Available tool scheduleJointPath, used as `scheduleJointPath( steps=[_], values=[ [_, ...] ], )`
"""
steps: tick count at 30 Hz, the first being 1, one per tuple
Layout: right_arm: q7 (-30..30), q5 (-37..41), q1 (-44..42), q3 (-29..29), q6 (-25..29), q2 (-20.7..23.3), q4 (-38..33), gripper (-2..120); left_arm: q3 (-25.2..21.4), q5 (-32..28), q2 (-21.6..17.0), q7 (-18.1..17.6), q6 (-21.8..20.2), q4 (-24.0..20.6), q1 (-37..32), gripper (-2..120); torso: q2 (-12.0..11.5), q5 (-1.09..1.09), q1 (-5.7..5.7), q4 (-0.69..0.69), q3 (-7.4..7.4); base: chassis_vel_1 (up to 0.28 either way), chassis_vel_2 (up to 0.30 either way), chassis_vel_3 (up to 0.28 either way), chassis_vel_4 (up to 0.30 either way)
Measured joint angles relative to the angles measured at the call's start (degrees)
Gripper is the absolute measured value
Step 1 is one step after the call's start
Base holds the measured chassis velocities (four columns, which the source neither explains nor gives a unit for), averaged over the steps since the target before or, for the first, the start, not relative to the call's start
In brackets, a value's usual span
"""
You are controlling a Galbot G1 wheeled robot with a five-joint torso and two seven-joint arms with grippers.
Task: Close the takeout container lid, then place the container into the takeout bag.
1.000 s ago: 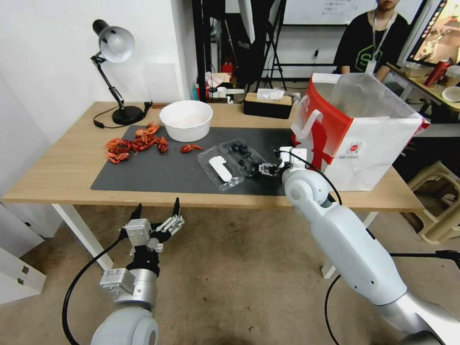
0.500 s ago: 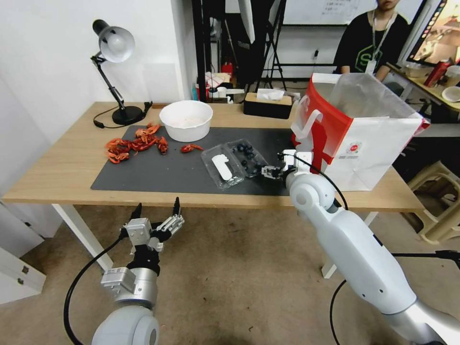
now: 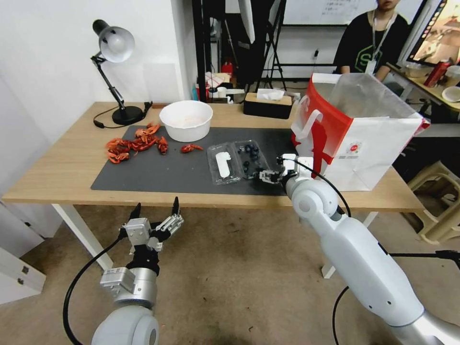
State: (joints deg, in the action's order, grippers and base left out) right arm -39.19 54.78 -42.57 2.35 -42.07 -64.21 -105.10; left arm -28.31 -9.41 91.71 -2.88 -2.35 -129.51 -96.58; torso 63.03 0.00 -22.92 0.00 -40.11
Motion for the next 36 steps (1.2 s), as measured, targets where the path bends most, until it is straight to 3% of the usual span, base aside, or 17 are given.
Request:
scheduleJointPath(
  steps=[21, 24, 25, 28, 29, 32, 33, 36],
  values=[
    [2.27, 1.13, -3.07, 2.96, 0.49, 0.11, -6.47, 100, 0.15, -0.01, -0.31, -0.13, 0.07, -0.11, -0.08, 100, 0.0, 0.01, 0.0, 0.0, 0.0, 0.0, 0.0, 0.0, 0.0],
    [9.85, -3.24, -7.78, 6.06, 9.03, 1.35, -12.23, 100, 0.13, -0.23, -0.62, -0.23, -0.01, -0.11, -0.02, 100, 0.0, 0.0, 0.0, 0.02, 0.0, 0.0, 0.0, 0.0, 0.0],
    [9.85, -3.24, -7.78, 6.06, 9.03, 1.35, -12.23, 100, 0.13, -0.23, -0.62, -0.23, -0.01, -0.11, -0.02, 100, 0.0, 0.0, 0.0, 0.02, 0.0, 0.0, 0.0, 0.0, 0.0],
    [17.85, -12.57, -15.82, 9.89, 19.51, 3.38, -18.13, 100, 0.08, -0.46, -0.98, -0.32, -0.01, 0.07, 0.09, 100, 0.0, 0.01, 0.01, -0.04, 0.0, 0.0, 0.0, 0.0, 0.0],
    [17.85, -12.57, -15.82, 9.89, 19.51, 3.38, -18.13, 100, 0.08, -0.46, -0.98, -0.32, -0.01, 0.07, 0.09, 100, 0.0, 0.01, 0.01, -0.04, 0.0, 0.0, 0.0, 0.0, 0.0],
    [23.43, -21.93, -24.96, 13.35, 29.61, 4.38, -22.51, 100, 0.09, -0.65, -1.36, -0.38, 0.07, 0.27, 0.2, 100, 0.0, 0.0, 0.01, 0.0, 0.01, 0.0, 0.0, 0.0, 0.0],
    [23.43, -21.93, -24.96, 13.35, 29.61, 4.38, -22.51, 100, 0.09, -0.65, -1.36, -0.38, 0.07, 0.27, 0.2, 100, 0.0, 0.0, 0.01, 0.0, 0.01, 0.0, 0.0, 0.0, 0.0],
    [25.22, -34.37, -37.16, 17.36, 38.7, 3.47, -27.51, 100, 0.16, -0.89, -2.04, -0.41, 0.1, 0.35, 0.26, 100, 0.0, 0.01, 0.01, -0.02, 0.01, 0.0, 0.0, 0.0, 0.0]
  ],
)
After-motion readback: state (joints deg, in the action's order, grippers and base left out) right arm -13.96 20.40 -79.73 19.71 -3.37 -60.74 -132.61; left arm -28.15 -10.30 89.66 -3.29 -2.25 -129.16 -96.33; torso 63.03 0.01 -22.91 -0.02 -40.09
